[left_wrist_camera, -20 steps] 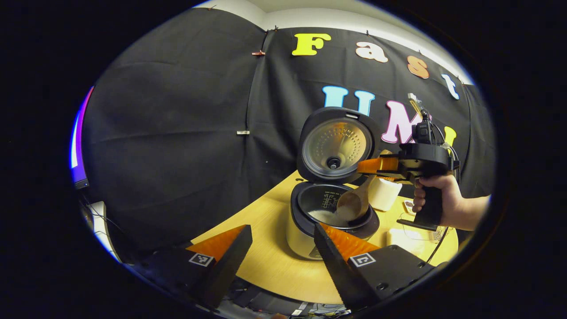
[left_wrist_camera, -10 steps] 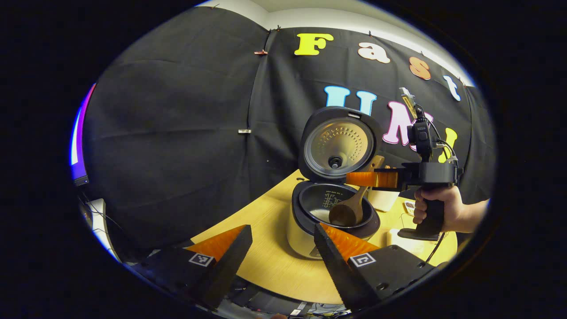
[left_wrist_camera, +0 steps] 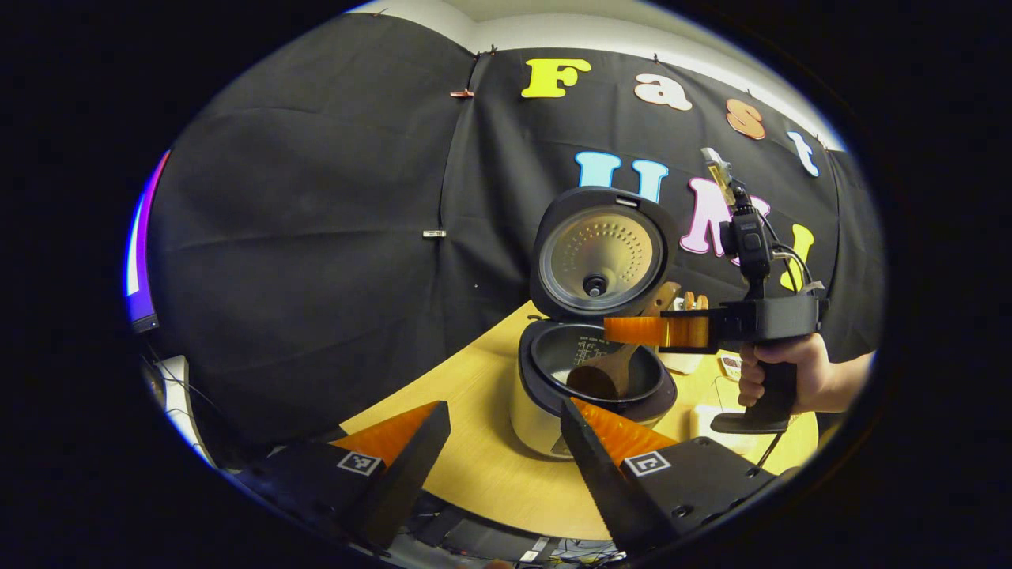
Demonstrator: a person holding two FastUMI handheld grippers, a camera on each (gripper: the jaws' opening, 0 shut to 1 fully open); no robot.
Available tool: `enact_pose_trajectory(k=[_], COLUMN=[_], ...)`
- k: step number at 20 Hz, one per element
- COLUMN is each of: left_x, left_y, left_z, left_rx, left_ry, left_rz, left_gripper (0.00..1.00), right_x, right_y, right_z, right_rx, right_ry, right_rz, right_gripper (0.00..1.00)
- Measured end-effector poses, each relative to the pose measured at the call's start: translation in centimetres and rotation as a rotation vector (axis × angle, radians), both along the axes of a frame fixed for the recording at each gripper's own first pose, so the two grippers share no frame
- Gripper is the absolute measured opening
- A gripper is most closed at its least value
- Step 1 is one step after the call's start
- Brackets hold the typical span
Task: Close the left gripper, press the button to open the rice cooker; take a wooden spoon from the chopstick holder with the right hand, scoop a spoonful of rice and pour it into the rice cooker, then put the wooden spoon back into the chopstick holder.
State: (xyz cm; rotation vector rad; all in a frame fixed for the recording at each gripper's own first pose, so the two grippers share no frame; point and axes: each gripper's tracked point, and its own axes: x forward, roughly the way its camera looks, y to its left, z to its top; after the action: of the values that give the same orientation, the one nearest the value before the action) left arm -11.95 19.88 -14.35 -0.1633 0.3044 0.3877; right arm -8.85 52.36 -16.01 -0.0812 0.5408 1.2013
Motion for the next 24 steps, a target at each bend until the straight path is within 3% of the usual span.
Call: enact_pose_trajectory(k=[5, 10, 16, 21, 22, 24], left_x=[-0.1, 0.1, 0.6, 2.4, 3.0, 4.3], left_y=[-0.1, -0.3, -0.8, -2.6, -3.3, -4.9], left_z=[-0.1, 0.0, 0.3, 1.7, 2.1, 2.5], left_rx=[0.003, 0.000, 0.002, 0.022, 0.023, 0.028], left_ry=[0.002, -0.002, -0.006, -0.020, -0.027, -0.035], left_rz=[-0.001, -0.004, -0.020, -0.077, -0.095, -0.136], left_gripper=[0.96, 0.96, 0.96, 0.96, 0.96, 0.96], right_x=[-0.4, 5.5, 11.6, 14.6, 15.1, 16.6], right_y=[-0.1, -1.7, -5.6, -11.1, -12.7, -16.7], right_z=[-0.3, 1.7, 4.7, 8.9, 9.5, 10.7], right_rx=[-0.022, 0.050, 0.198, 0.288, 0.295, 0.308], right_ry=[-0.061, -0.028, 0.149, 0.172, 0.160, 0.142], right_rz=[0.019, -0.183, -0.428, -0.538, -0.558, -0.619], right_gripper=[0.19, 0.19, 0.19, 0.19, 0.14, 0.19])
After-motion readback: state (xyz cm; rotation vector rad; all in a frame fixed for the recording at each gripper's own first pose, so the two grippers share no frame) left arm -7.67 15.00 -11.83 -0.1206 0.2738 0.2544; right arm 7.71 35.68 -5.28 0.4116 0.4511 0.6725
